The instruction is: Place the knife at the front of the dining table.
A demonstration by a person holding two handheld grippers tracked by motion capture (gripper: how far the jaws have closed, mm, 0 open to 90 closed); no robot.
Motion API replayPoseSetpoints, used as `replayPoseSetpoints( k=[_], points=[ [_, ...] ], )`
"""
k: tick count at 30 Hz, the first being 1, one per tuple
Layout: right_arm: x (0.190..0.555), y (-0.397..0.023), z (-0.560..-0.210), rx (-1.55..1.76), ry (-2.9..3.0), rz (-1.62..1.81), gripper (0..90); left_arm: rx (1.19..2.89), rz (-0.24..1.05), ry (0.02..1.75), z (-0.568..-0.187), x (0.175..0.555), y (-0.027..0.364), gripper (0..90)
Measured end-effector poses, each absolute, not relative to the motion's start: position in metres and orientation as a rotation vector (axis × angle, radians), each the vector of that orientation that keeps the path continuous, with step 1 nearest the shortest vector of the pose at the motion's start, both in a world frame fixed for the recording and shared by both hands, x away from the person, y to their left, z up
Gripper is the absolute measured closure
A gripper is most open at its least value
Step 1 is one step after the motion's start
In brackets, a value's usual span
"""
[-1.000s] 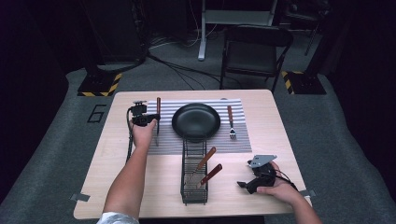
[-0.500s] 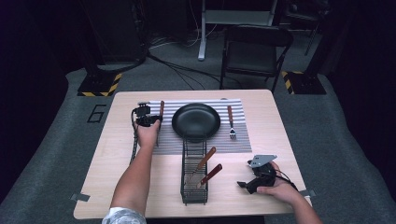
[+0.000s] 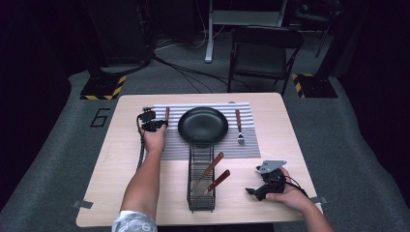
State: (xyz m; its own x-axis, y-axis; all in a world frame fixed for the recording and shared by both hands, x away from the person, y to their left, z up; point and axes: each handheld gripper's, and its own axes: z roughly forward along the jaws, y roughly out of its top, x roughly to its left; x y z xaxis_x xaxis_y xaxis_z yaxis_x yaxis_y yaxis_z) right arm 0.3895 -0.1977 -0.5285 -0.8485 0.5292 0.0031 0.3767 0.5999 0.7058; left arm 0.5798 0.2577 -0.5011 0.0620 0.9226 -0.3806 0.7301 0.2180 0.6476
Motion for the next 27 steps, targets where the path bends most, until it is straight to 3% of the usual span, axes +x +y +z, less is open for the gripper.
replayPoseSetpoints(
  k=[19, 22, 27],
  points=[
    [0.39, -0.198, -0.529, 0.734, 2.617, 1.087, 0.0, 1.515, 0.317, 1.742, -0.517, 0.58, 0.257, 80.2],
    [0.39, -0.198, -0.529, 0.733, 2.618, 1.085, 0.0, 1.507, 0.323, 1.742, -0.518, 0.58, 0.259, 74.5],
    [0.39, -0.198, -0.529, 0.738, 2.617, 1.088, 0.0, 1.499, 0.324, 1.745, -0.516, 0.577, 0.263, 74.3]
  ],
)
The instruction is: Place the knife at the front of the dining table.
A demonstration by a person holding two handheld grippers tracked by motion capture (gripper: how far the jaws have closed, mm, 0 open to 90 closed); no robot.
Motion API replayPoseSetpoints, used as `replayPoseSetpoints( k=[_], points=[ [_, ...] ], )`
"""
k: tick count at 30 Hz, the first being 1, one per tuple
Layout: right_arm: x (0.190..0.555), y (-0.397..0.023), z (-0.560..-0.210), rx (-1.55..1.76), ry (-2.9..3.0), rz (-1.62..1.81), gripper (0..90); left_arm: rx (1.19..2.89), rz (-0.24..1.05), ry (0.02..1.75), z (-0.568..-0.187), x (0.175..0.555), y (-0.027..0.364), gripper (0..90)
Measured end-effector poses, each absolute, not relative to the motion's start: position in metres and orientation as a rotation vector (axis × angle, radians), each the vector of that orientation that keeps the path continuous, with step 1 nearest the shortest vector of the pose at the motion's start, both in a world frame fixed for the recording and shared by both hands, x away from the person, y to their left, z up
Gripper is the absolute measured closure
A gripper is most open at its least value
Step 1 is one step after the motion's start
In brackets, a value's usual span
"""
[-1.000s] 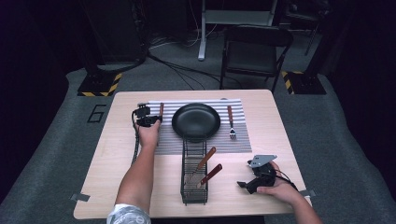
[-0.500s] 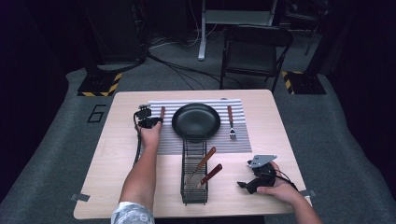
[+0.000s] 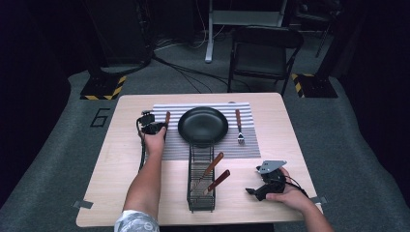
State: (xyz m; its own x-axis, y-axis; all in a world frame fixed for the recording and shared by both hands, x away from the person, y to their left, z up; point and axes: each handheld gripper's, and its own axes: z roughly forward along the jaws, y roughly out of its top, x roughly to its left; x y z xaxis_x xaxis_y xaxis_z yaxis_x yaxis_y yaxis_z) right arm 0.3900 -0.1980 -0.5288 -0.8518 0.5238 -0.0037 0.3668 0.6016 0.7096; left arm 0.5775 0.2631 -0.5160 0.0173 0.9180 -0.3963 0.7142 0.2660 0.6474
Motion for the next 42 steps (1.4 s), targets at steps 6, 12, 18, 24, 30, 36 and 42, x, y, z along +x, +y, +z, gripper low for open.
replayPoseSetpoints(
  k=[6, 12, 18, 24, 30, 36, 42],
  points=[
    [0.39, -0.198, -0.529, 0.734, 2.617, 1.088, 0.0, 1.509, 0.327, 1.753, -0.514, 0.576, 0.268, 73.3],
    [0.39, -0.198, -0.529, 0.734, 2.617, 1.087, 0.0, 1.508, 0.337, 1.739, -0.506, 0.573, 0.271, 70.8],
    [0.39, -0.198, -0.529, 0.734, 2.617, 1.086, 0.0, 1.521, 0.335, 1.717, -0.496, 0.567, 0.274, 64.1],
    [0.39, -0.198, -0.529, 0.741, 2.618, 1.085, 0.0, 1.533, 0.329, 1.654, -0.486, 0.553, 0.276, 62.3],
    [0.39, -0.198, -0.529, 0.741, 2.618, 1.084, 0.0, 1.526, 0.306, 1.615, -0.48, 0.538, 0.282, 61.8],
    [0.39, -0.198, -0.529, 0.74, 2.618, 1.085, 0.0, 1.51, 0.285, 1.593, -0.472, 0.521, 0.29, 61.4],
    [0.39, -0.198, -0.529, 0.74, 2.619, 1.084, 0.0, 1.522, 0.301, 1.559, -0.463, 0.507, 0.297, 60.8]
  ],
)
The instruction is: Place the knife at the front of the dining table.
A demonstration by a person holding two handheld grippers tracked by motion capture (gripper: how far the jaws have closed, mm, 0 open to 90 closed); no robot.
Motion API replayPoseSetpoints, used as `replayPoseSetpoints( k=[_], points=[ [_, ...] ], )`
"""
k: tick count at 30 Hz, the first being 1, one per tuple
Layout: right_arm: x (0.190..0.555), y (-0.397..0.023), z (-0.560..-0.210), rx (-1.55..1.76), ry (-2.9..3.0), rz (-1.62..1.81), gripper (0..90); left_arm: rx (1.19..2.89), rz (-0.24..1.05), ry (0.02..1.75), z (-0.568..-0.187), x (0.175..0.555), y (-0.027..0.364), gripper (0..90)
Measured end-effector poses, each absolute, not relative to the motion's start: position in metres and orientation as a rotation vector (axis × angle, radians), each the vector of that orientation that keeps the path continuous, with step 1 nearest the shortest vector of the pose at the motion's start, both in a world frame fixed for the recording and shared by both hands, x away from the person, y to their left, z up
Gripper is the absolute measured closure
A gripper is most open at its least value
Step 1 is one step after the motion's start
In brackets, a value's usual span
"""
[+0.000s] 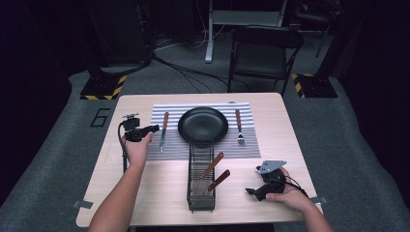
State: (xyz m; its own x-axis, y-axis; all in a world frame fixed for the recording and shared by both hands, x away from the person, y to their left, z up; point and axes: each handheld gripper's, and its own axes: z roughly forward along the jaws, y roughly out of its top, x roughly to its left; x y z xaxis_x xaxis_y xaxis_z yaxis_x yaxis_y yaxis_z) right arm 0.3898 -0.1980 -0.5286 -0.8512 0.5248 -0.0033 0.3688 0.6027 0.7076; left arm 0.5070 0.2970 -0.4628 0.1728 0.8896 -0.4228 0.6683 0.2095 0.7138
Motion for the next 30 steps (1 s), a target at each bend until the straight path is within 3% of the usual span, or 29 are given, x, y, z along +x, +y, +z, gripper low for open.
replayPoseSetpoints(
  k=[30],
  points=[
    [0.39, -0.198, -0.529, 0.739, 2.616, 1.083, 0.0, 1.64, 0.296, 1.437, -0.455, 0.425, 0.302, 56.6]
  ],
)
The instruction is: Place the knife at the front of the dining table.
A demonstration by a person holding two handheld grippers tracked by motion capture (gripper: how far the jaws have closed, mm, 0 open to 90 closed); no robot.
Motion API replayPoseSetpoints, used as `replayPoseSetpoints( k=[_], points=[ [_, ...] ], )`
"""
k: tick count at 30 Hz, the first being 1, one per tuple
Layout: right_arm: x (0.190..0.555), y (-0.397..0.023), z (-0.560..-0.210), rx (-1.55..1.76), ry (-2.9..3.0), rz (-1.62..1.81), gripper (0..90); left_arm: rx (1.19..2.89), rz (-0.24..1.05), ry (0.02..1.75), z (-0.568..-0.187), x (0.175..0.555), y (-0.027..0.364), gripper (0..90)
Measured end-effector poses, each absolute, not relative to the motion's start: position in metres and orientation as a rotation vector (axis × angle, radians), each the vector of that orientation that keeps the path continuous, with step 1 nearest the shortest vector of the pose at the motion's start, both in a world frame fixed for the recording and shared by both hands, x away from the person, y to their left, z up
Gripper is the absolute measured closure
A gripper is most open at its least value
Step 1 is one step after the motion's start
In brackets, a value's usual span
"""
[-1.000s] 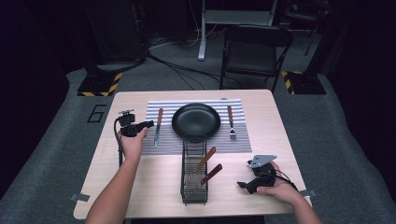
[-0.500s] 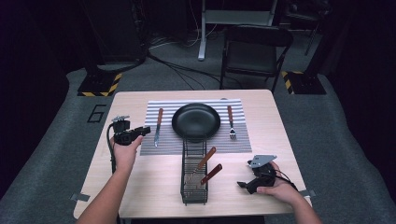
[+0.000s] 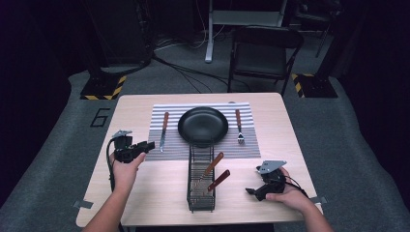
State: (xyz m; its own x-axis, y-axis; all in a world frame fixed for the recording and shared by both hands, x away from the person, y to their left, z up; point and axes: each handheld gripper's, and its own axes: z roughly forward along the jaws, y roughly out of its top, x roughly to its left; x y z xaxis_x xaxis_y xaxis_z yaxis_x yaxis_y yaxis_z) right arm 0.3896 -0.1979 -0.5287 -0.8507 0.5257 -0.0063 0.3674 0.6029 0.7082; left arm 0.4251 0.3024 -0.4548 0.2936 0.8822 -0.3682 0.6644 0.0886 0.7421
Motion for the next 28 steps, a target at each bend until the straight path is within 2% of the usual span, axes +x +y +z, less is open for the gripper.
replayPoseSetpoints(
  k=[17, 25, 28],
  points=[
    [0.39, -0.198, -0.529, 0.741, 2.613, 1.085, 0.0, 1.825, 0.307, 1.338, -0.493, 0.403, 0.295, 55.0],
    [0.389, -0.198, -0.529, 0.745, 2.615, 1.084, 0.0, 1.78, 0.367, 1.403, -0.506, 0.4, 0.309, 49.7],
    [0.389, -0.198, -0.529, 0.747, 2.614, 1.084, 0.0, 1.775, 0.405, 1.434, -0.51, 0.4, 0.314, 44.6]
  ],
)
